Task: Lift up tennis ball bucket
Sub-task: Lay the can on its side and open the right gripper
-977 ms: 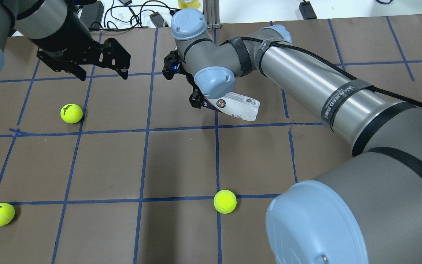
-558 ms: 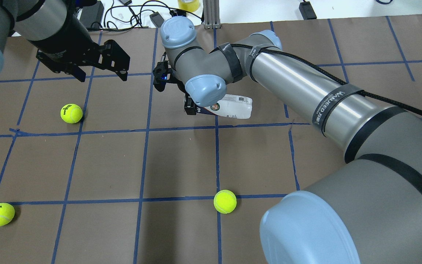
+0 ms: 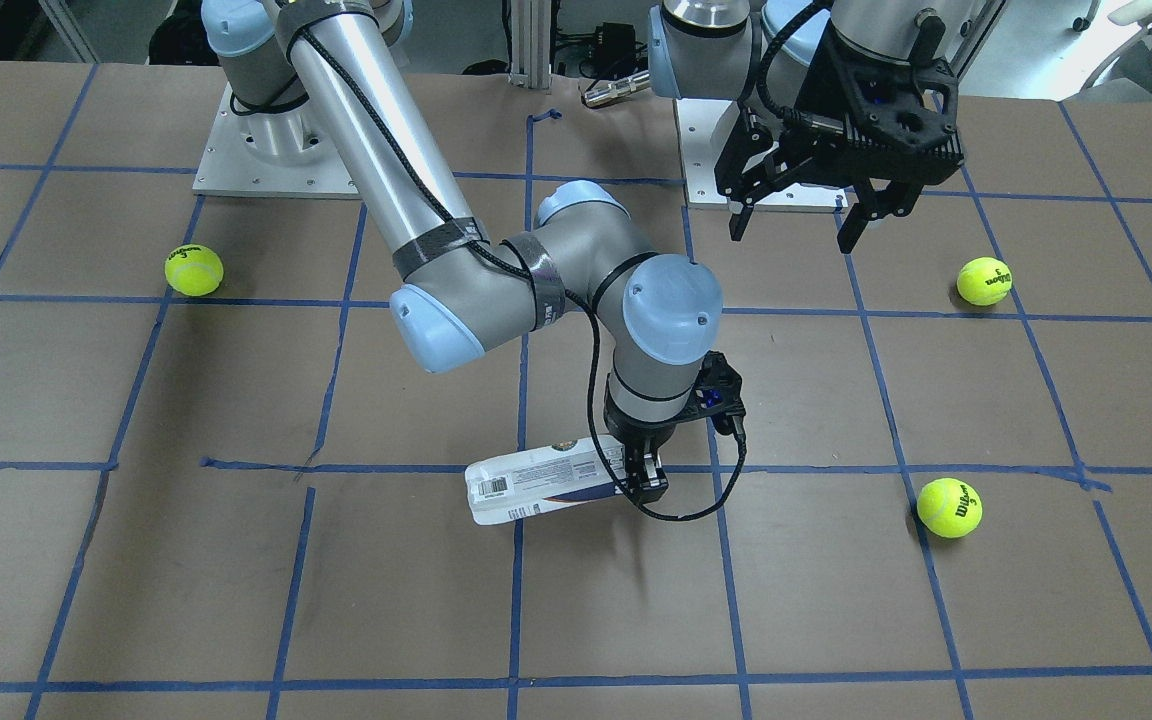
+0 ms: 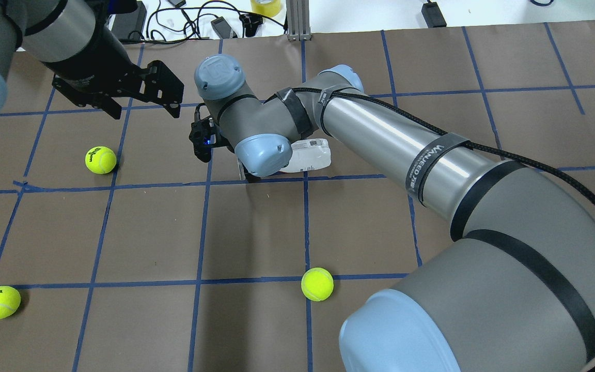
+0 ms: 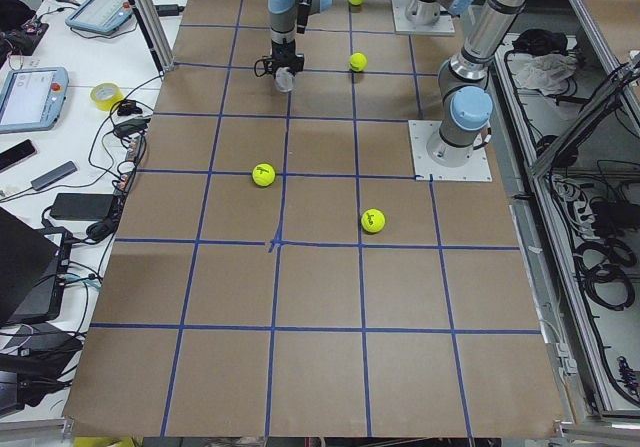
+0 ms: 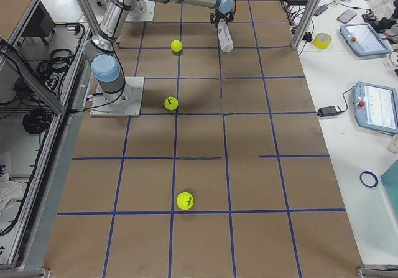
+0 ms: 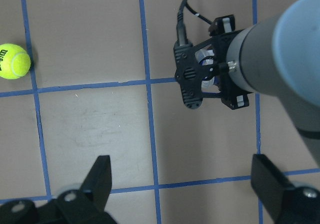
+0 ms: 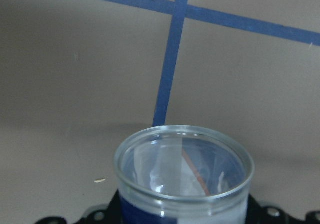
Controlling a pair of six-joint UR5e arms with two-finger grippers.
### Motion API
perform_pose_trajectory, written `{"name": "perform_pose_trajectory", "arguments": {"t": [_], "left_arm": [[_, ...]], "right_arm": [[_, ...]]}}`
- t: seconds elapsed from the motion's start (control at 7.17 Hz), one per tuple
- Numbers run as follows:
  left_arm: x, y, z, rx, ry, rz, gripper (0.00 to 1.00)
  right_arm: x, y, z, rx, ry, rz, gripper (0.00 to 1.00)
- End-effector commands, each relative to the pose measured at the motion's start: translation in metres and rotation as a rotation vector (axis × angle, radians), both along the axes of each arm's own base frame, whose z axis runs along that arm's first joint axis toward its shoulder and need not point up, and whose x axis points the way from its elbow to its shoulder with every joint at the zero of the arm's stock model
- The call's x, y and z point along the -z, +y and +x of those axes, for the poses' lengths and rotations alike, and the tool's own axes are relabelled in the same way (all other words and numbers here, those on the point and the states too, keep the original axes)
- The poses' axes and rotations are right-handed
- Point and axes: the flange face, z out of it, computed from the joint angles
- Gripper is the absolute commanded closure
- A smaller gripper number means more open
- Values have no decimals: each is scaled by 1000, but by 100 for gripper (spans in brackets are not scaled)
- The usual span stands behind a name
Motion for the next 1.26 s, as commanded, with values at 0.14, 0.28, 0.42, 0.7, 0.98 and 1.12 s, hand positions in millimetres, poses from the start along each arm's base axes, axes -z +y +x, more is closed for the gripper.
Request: {"name": "perform_pose_trajectory", "arguments": {"t": [0.14, 0.28, 0.42, 0.7, 0.98, 1.12], "left_arm": [[2, 0, 0, -17, 7, 4, 0], [2, 0, 0, -19, 7, 1, 0], [1, 0, 0, -19, 6, 0, 0], [4, -6, 1, -11, 9, -2, 0], [32, -40, 12, -40, 106, 32, 0], [52, -57, 24, -57, 133, 64, 0]], "right_arm": [[6, 5, 8, -26, -42, 27, 2], [-2, 0, 1, -11, -50, 25, 0], [-4, -5, -5, 5, -52, 25, 0], [-1, -18, -21, 129, -52, 32, 0], [-8, -53, -70, 266, -72, 39, 0], [-16, -70, -100, 334, -106, 76, 0]]}}
